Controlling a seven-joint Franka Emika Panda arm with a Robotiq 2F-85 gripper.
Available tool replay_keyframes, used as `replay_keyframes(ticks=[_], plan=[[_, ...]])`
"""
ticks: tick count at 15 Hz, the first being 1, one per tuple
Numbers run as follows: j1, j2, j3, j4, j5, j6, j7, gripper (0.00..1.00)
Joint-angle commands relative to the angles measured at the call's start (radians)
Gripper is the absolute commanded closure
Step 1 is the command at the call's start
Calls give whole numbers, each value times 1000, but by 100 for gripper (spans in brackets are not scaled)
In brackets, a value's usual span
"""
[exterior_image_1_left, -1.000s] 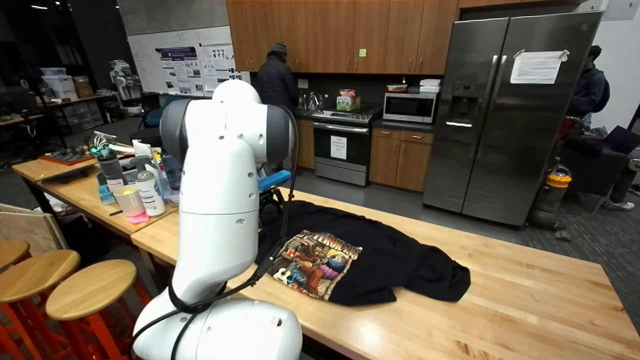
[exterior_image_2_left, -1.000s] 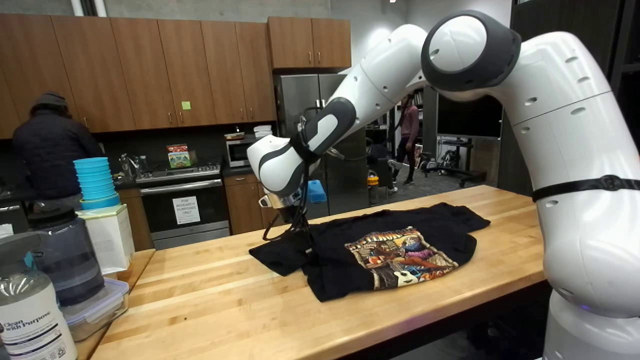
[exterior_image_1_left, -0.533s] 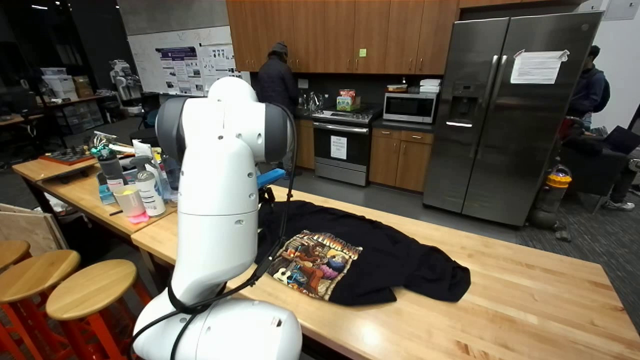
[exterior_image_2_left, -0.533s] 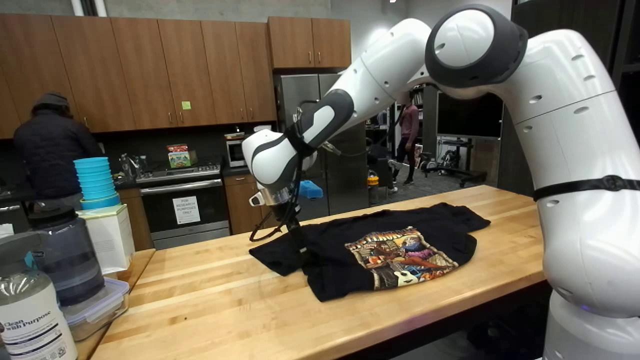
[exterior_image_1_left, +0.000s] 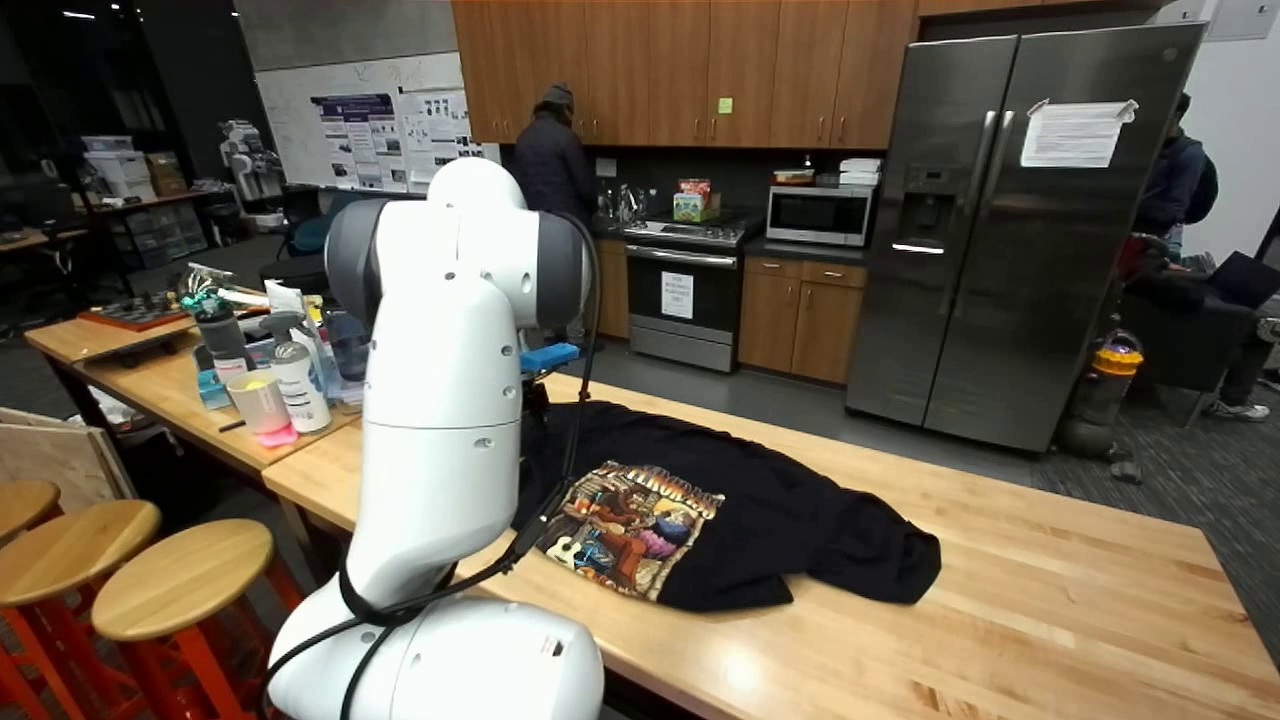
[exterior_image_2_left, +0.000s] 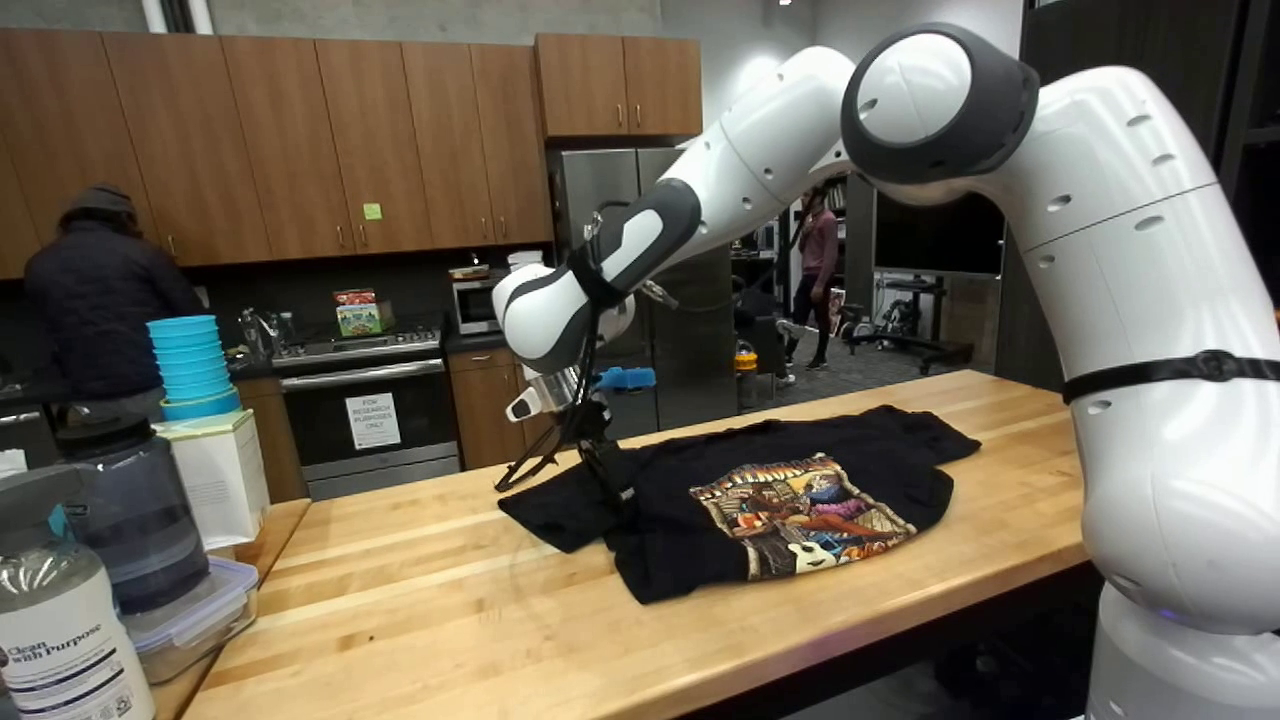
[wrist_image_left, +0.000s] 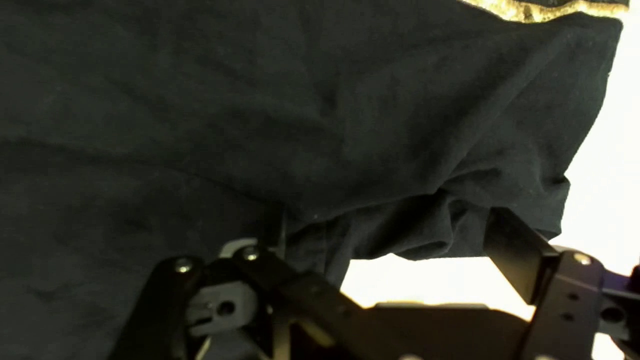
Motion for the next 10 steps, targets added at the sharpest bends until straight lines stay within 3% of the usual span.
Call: replay_keyframes(ticks=[1, 10], plan=[[6, 13, 1, 29, 4, -35, -68, 0], [23, 17, -5, 14, -3, -11, -58, 0]])
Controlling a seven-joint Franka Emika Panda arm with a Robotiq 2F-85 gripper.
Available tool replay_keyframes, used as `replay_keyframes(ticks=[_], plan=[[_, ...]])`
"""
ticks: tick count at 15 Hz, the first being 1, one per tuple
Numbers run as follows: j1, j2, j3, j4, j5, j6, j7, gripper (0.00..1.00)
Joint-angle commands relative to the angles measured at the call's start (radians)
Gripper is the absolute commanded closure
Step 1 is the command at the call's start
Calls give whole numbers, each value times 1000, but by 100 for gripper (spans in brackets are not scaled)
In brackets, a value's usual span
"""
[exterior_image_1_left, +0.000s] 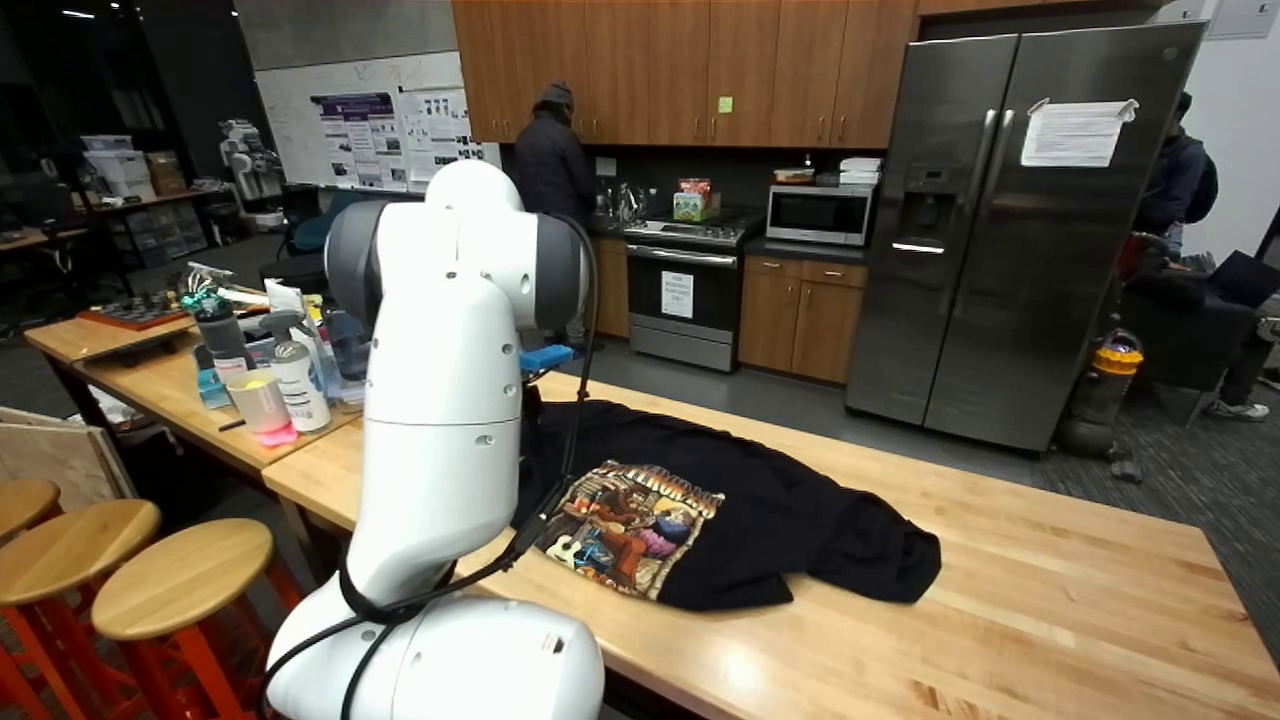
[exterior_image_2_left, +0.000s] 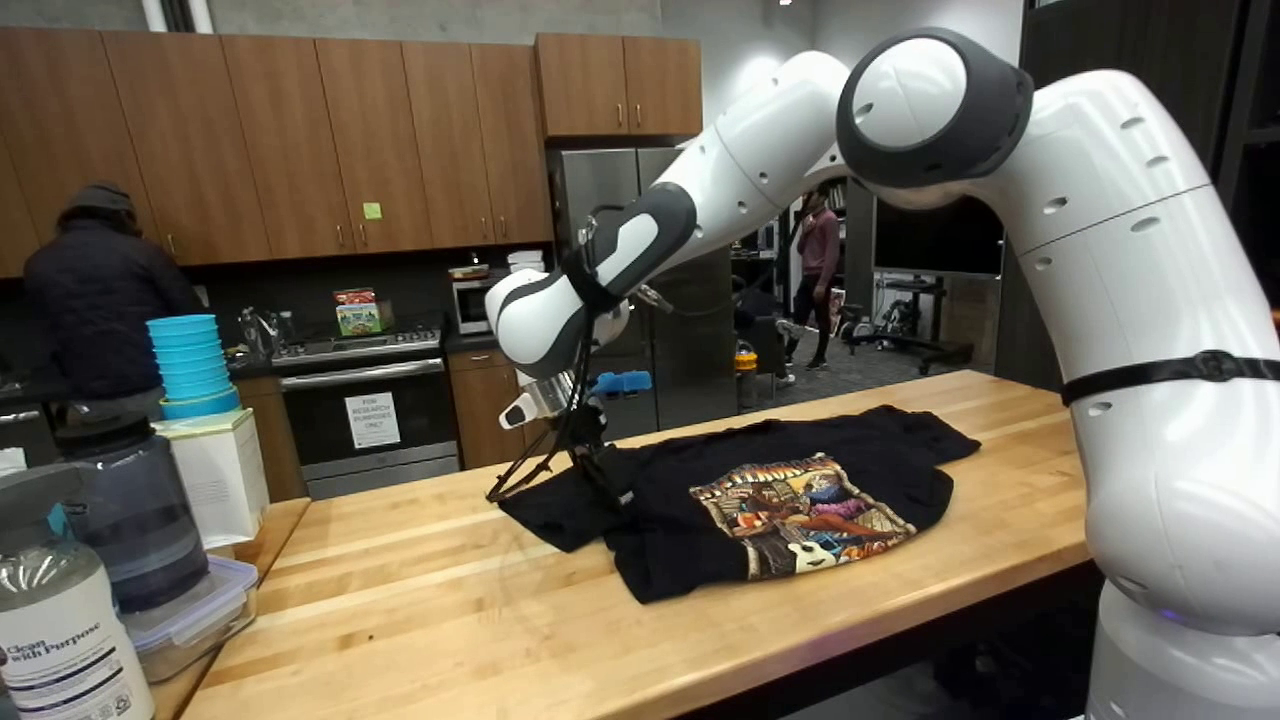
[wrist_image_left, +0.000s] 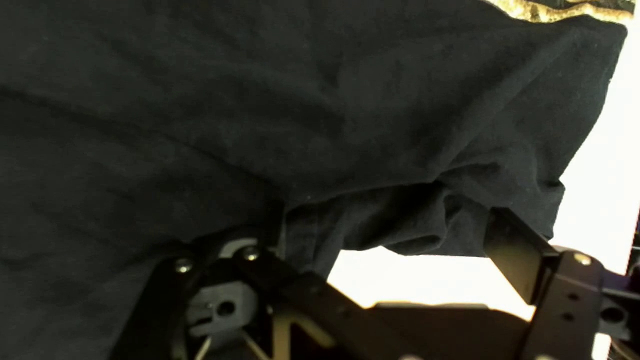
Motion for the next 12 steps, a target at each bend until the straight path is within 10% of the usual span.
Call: replay_keyframes(ticks=[1, 12], plan=[[6, 3, -6, 6, 1, -4, -1, 0], [20, 39, 7, -40, -105, 330, -225, 0]])
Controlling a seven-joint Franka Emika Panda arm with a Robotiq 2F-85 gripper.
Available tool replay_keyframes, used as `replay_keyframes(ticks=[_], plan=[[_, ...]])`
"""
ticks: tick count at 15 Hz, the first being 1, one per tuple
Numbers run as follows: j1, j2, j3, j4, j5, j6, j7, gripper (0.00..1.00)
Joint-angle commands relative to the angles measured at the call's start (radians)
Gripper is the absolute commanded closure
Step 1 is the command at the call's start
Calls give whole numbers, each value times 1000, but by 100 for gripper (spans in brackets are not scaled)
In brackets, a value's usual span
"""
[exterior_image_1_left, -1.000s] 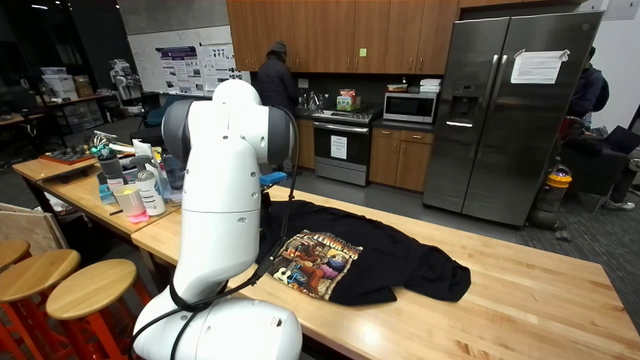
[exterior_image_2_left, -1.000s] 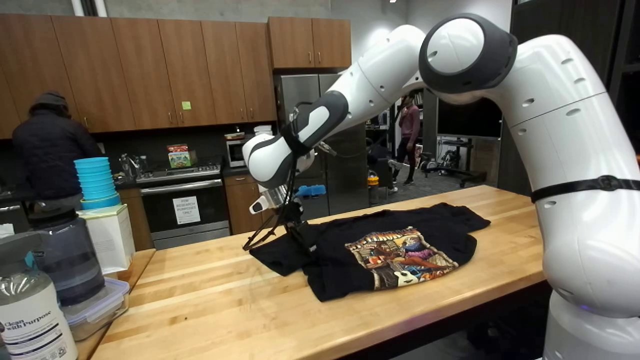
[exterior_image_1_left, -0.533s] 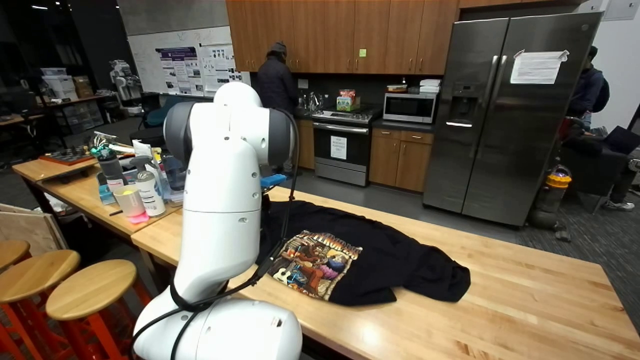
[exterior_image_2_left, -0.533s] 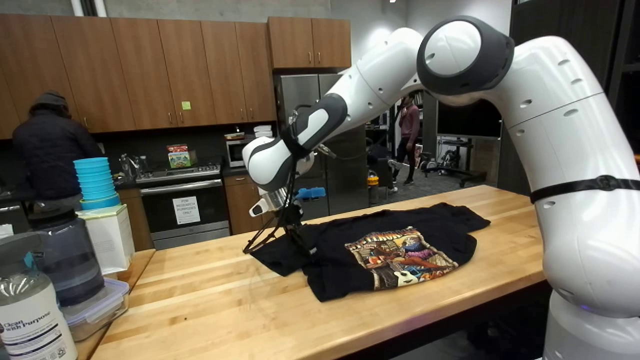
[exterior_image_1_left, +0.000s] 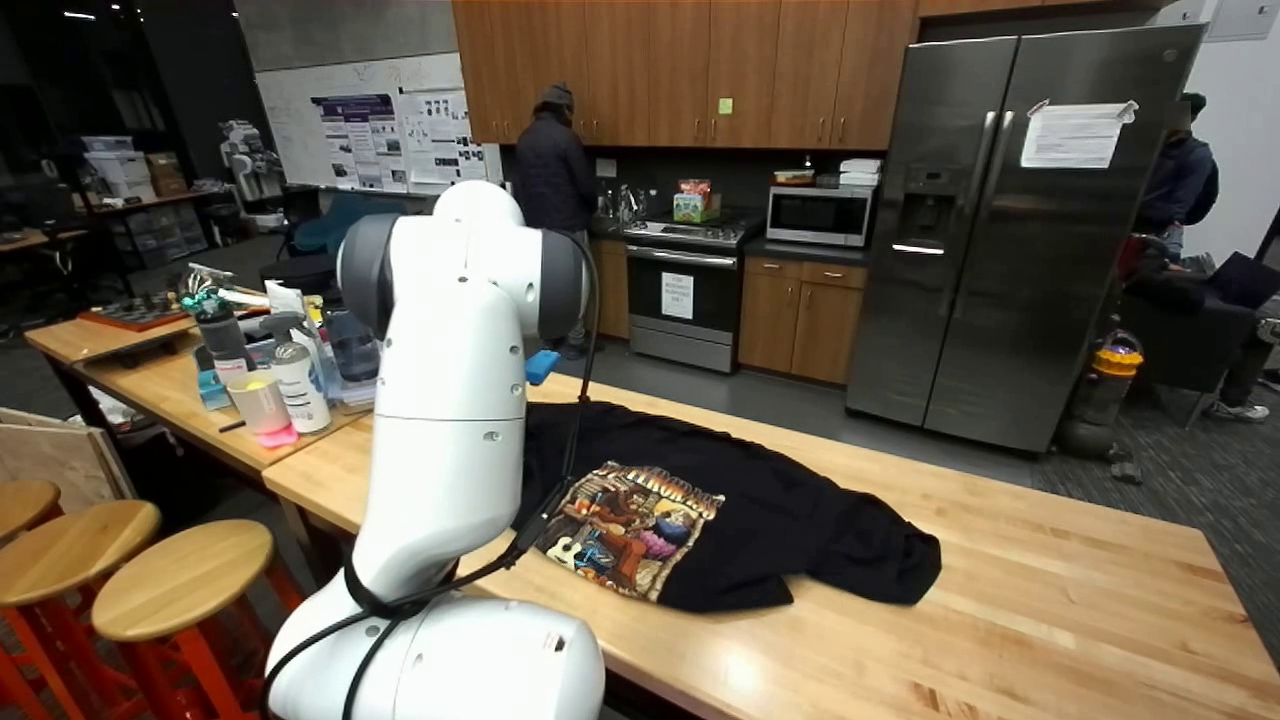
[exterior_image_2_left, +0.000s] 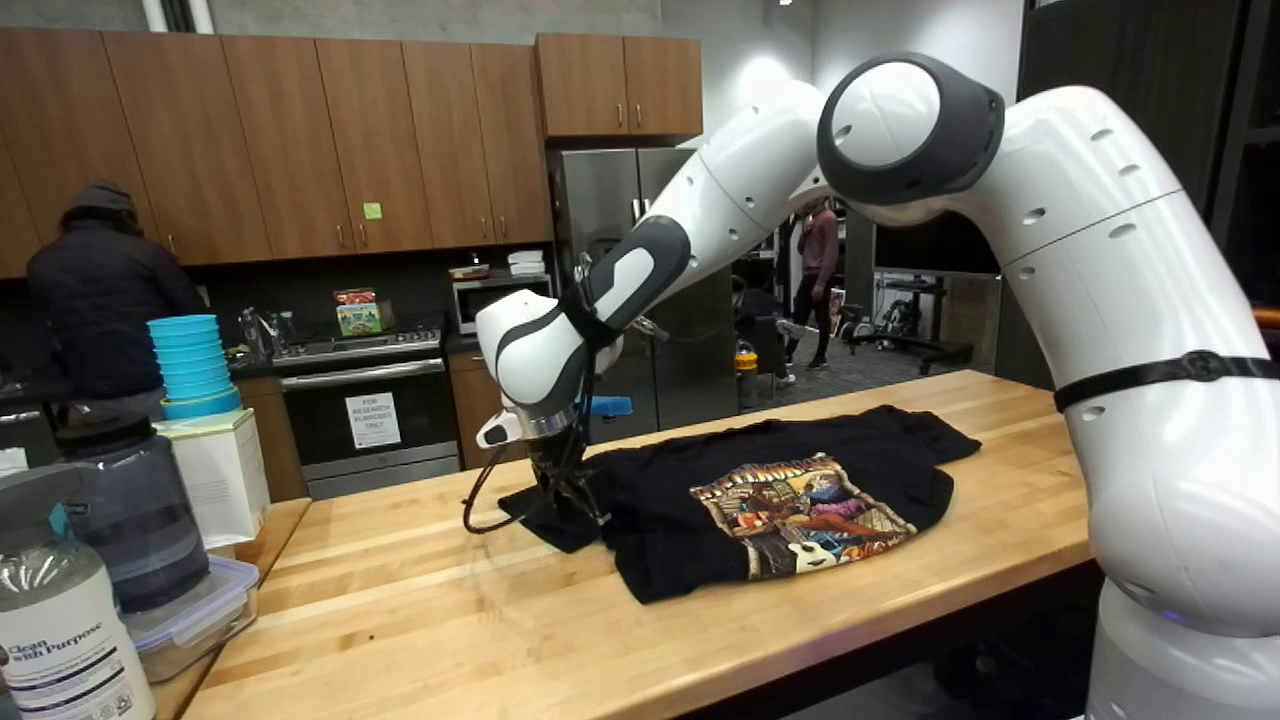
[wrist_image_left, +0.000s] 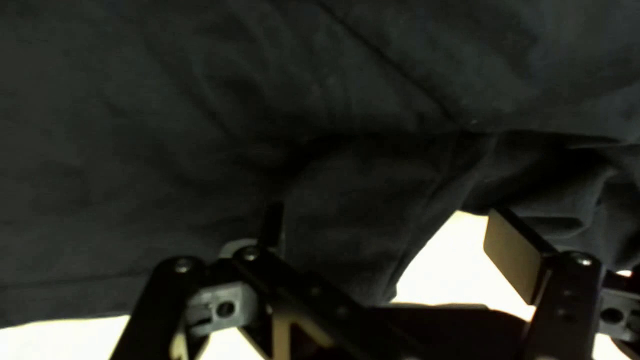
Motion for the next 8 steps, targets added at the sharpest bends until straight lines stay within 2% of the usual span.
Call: replay_keyframes(ticks=[1, 4, 8], plan=[[-2, -24, 3, -37, -24, 129, -73, 0], [-5, -2, -7, -23, -16, 169, -110, 0], [-11, 33, -23, -1, -6, 156, -134, 0]])
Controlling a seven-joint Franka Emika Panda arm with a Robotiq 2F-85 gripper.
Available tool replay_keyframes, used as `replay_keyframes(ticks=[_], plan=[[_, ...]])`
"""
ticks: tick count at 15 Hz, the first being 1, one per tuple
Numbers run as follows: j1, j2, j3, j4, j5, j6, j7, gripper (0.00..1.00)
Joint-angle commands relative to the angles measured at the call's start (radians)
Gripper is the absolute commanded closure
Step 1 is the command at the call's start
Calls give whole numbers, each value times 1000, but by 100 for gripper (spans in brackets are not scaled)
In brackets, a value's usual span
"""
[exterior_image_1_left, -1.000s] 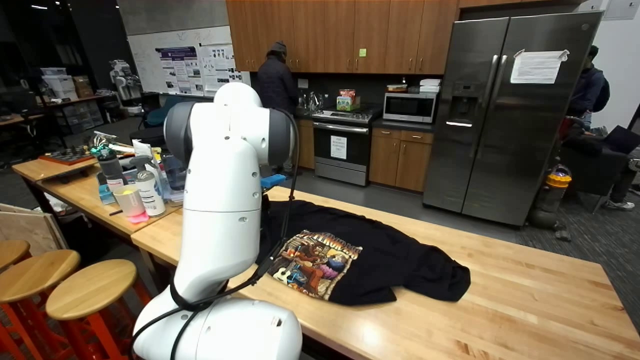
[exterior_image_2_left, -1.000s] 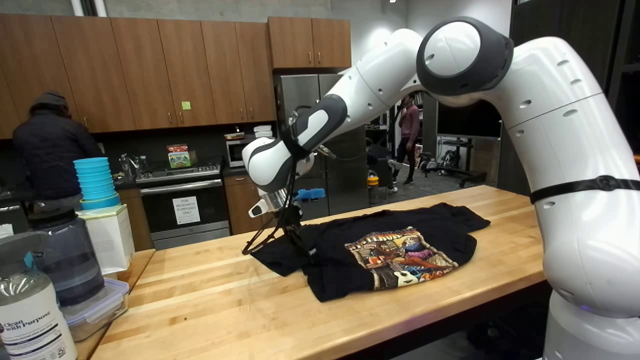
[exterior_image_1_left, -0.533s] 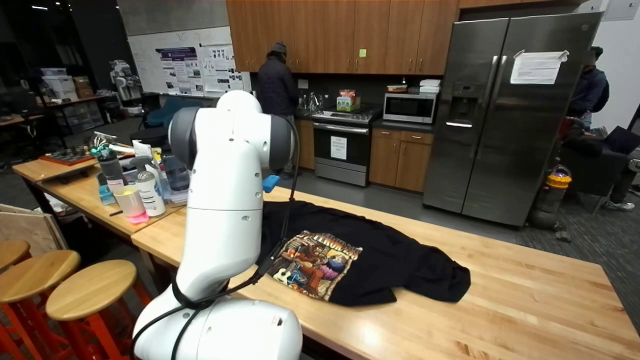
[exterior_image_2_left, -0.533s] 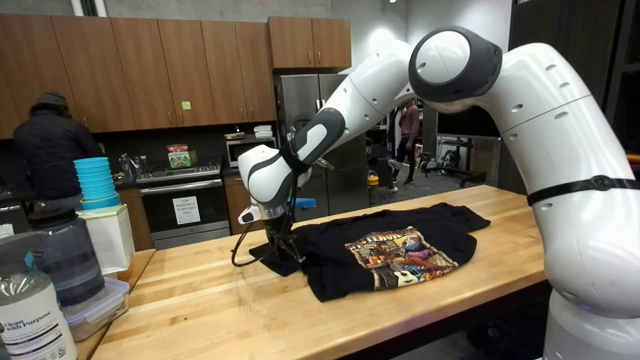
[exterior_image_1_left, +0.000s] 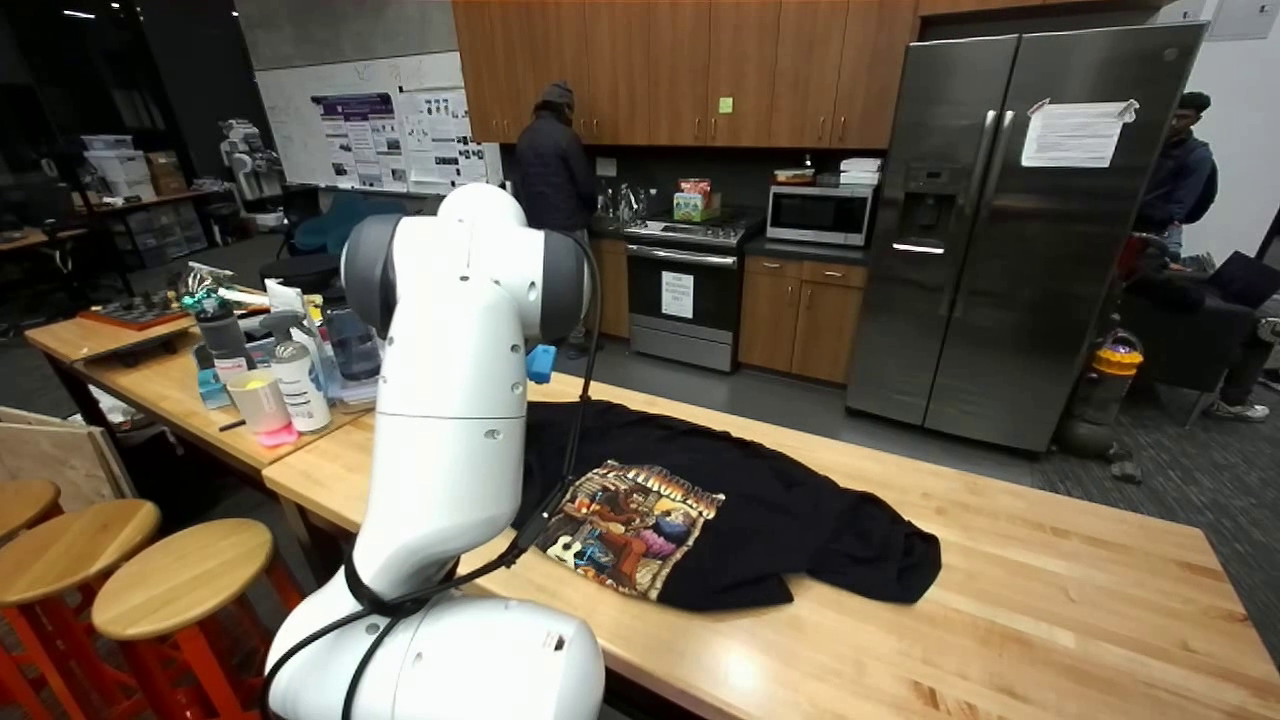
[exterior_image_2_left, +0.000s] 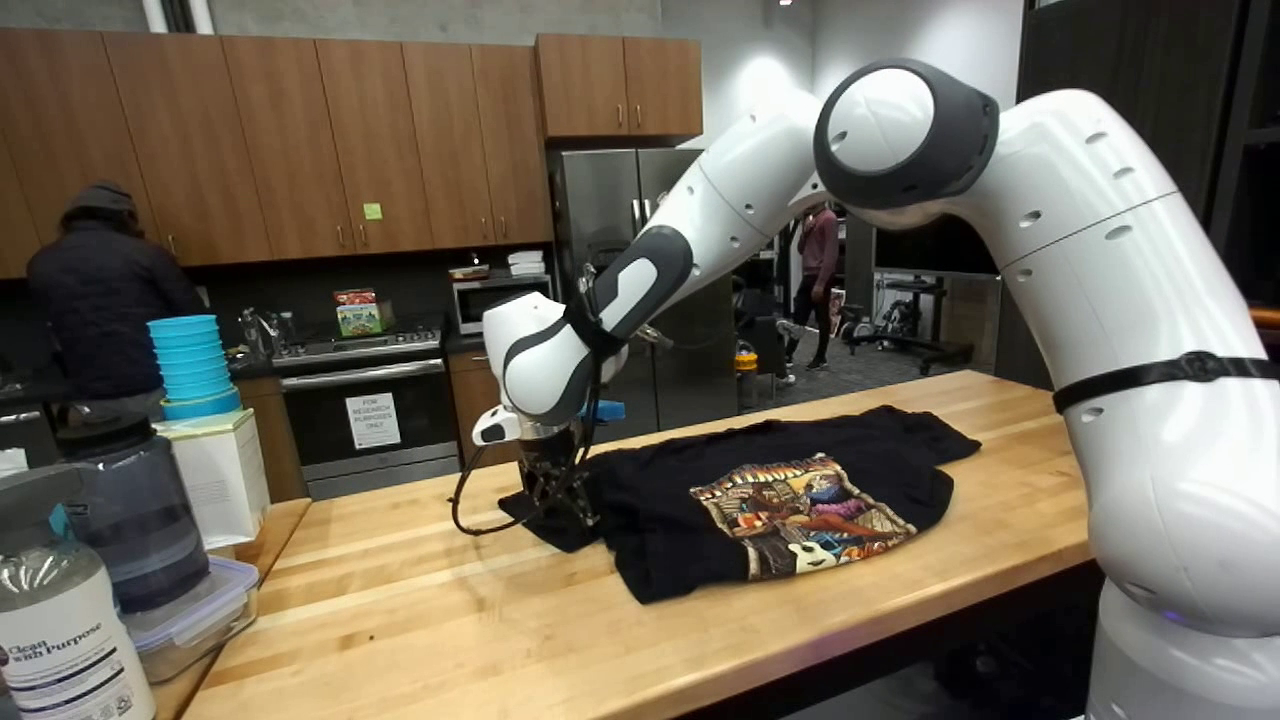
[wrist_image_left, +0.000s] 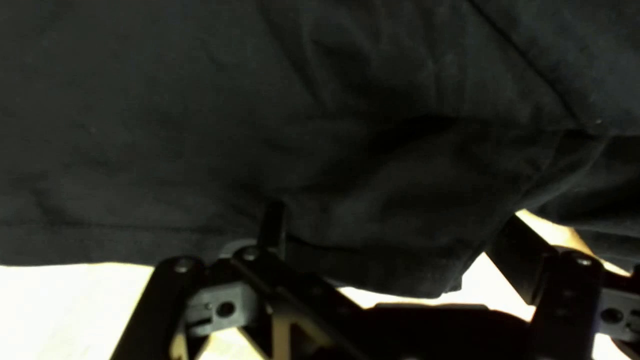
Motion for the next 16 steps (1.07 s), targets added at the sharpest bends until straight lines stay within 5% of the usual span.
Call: replay_keyframes(ticks=[1, 5, 12, 16], plan=[[-5, 31, -20, 20, 3, 5, -28, 25], [0, 39, -23, 43, 1, 2, -44, 44], [2, -42, 9, 0, 14, 96, -67, 99], [-8, -131, 29, -37, 34, 184, -49, 99]])
